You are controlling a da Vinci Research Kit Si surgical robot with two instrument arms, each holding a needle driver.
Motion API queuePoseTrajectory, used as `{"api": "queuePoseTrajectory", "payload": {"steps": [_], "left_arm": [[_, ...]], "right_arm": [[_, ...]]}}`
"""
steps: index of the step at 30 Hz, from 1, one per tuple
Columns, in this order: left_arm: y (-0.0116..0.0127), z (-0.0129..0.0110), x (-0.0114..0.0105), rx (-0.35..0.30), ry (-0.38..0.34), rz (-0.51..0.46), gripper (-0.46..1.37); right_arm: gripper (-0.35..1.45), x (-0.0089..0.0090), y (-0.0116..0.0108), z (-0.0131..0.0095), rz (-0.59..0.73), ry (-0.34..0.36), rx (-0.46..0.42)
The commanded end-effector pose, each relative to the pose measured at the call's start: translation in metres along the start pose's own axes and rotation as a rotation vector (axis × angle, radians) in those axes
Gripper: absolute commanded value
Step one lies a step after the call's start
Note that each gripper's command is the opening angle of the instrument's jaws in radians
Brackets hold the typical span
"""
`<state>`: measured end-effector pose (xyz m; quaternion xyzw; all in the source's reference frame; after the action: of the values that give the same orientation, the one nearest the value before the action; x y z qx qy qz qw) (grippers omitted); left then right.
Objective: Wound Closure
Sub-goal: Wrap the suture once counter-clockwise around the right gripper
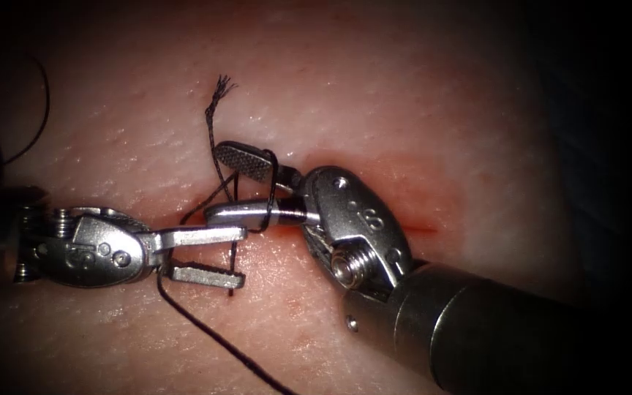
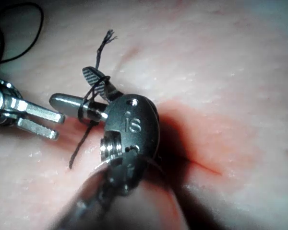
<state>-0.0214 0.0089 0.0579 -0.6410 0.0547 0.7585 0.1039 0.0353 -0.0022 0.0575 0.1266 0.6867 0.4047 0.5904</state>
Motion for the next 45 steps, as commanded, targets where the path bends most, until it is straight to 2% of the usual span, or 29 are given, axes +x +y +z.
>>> {"api": "queuePoseTrajectory", "payload": {"steps": [1, 6, 7, 9, 11, 14, 22, 30, 32, 33, 35, 36, 37, 39, 41, 45], "left_arm": [[0.0003, -0.0001, 0.0004, -0.003, 0.0, -0.007, -0.17], [0.0016, -0.0011, 0.0016, 0.002, -0.006, 0.038, -0.27], [0.0019, -0.0015, 0.0019, 0.001, -0.005, 0.049, -0.35], [0.0023, -0.0022, 0.0022, 0.001, -0.003, 0.049, -0.35], [0.0025, -0.0027, 0.0023, -0.053, 0.017, 0.059, -0.35], [0.0026, -0.0029, 0.0023, -0.075, 0.022, 0.073, -0.35], [0.0031, -0.0013, 0.0025, -0.063, -0.016, 0.153, -0.35], [0.0033, 0.0002, 0.0036, -0.074, -0.02, 0.154, -0.35], [0.0032, 0.0001, 0.0036, -0.051, -0.038, 0.147, 0.04], [0.0031, -0.0002, 0.0035, -0.016, -0.065, 0.105, 0.56], [0.0031, -0.0006, 0.0035, 0.008, -0.082, 0.069, 0.68], [0.0031, -0.001, 0.0034, 0.018, -0.094, 0.051, 0.94], [0.0031, -0.0013, 0.0034, 0.027, -0.099, 0.039, 1.01], [0.0031, -0.0018, 0.0034, 0.04, -0.109, 0.032, 1.04], [0.0031, -0.0026, 0.0033, 0.056, -0.122, 0.031, 1.01], [0.003, -0.0038, 0.0032, 0.077, -0.139, 0.029, 0.8]], "right_arm": [[0.84, 0.0001, 0.0, 0.0, 0.001, -0.004, -0.001], [0.84, 0.0001, 0.0003, 0.0, 0.0, -0.004, -0.004], [0.84, 0.0001, 0.0004, -0.0001, 0.0, -0.004, -0.004], [0.84, 0.0001, 0.0005, -0.0001, 0.0, -0.007, -0.005], [0.84, 0.0001, 0.0005, -0.0001, 0.0, -0.007, -0.005], [0.84, 0.0001, 0.0005, 0.0, -0.001, -0.007, -0.003], [0.81, 0.0, -0.0002, -0.0001, -0.004, -0.013, -0.058], [0.81, 0.0004, -0.0014, -0.0003, -0.014, -0.026, -0.133], [0.81, 0.0005, -0.0014, -0.0003, -0.014, -0.029, -0.137], [0.81, 0.0006, -0.0013, -0.0004, -0.013, -0.029, -0.137], [0.81, 0.0006, -0.0012, -0.0005, -0.013, -0.029, -0.136], [0.81, 0.0006, -0.0011, -0.0006, -0.013, -0.029, -0.136], [0.81, 0.0006, -0.0011, -0.0007, -0.013, -0.029, -0.136], [0.81, 0.0007, -0.001, -0.0007, -0.013, -0.029, -0.137], [0.81, 0.0007, -0.0008, -0.0007, -0.013, -0.029, -0.137], [0.81, 0.0007, -0.0006, -0.0009, -0.013, -0.029, -0.138]]}}
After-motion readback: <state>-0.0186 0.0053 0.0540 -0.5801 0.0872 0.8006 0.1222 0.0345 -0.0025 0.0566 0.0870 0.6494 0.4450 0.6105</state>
